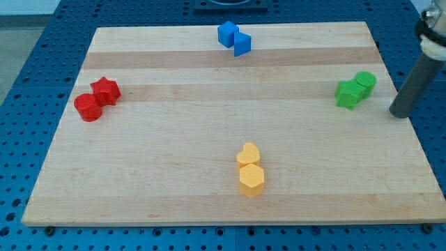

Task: Move the green circle above green star

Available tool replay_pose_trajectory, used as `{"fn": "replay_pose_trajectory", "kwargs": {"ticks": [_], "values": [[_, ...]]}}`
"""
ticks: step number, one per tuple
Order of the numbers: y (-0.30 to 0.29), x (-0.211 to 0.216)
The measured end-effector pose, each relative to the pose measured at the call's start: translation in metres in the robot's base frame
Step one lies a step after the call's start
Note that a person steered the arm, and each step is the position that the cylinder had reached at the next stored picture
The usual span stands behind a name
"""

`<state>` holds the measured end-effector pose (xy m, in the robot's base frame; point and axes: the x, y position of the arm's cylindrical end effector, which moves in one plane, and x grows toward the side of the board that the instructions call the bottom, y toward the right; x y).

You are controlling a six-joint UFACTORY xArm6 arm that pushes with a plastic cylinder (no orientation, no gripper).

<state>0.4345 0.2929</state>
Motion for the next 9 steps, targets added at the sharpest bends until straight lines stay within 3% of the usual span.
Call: {"fn": "replay_pose_trajectory", "kwargs": {"ticks": [2,9], "values": [[0.015,-0.048],[-0.071,-0.071]]}}
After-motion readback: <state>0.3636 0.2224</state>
